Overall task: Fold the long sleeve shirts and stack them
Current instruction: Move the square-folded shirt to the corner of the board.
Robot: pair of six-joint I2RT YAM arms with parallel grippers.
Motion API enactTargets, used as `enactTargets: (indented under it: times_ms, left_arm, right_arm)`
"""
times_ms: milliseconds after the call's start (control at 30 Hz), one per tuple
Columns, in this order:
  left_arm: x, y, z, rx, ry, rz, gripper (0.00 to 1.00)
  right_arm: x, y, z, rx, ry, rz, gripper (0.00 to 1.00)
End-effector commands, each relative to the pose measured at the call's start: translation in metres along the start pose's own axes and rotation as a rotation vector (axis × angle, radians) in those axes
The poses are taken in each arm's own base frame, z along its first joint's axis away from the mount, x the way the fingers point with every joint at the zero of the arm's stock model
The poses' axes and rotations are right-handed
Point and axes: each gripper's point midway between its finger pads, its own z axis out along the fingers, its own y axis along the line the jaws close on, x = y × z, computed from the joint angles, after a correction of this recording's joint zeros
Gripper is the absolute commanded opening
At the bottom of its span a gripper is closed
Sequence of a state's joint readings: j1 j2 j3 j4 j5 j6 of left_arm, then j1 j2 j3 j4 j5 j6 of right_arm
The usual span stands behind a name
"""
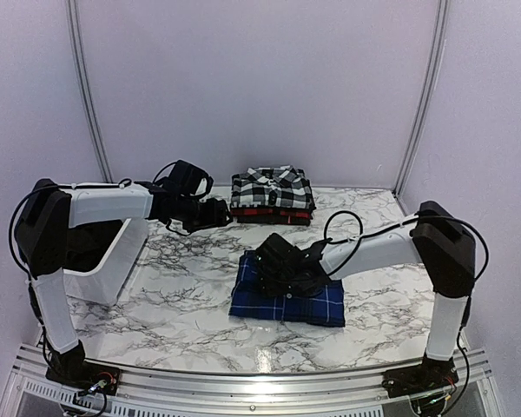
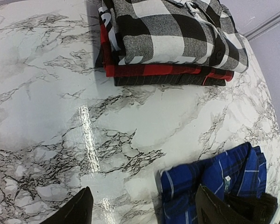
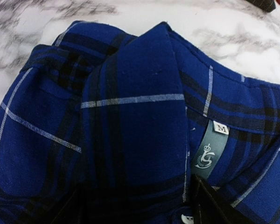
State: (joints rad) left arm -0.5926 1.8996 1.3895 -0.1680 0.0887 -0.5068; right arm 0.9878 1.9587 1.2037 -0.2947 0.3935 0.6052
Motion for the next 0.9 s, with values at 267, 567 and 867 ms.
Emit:
enactTargets:
  times_ms: [267, 567, 867]
  left_arm:
    - [0.019, 0.000, -0.005, 0.038, 0.068, -0.004, 0.78]
    - [0.011, 0.002, -0.018, 0.019, 0.028, 0.008, 0.78]
    - [-0.018, -0.003, 0.001, 0.002, -0.038, 0.066, 0.79]
  right_arm:
    - [0.137, 0.066, -0.085, -0.178, 0.270, 0.044, 0.74]
    - [0.038, 0.059, -0.111, -0.205, 0.048, 0.094, 0.79]
    - [-0.110, -0.048, -0.086, -0.291, -0.209, 0.218, 0.79]
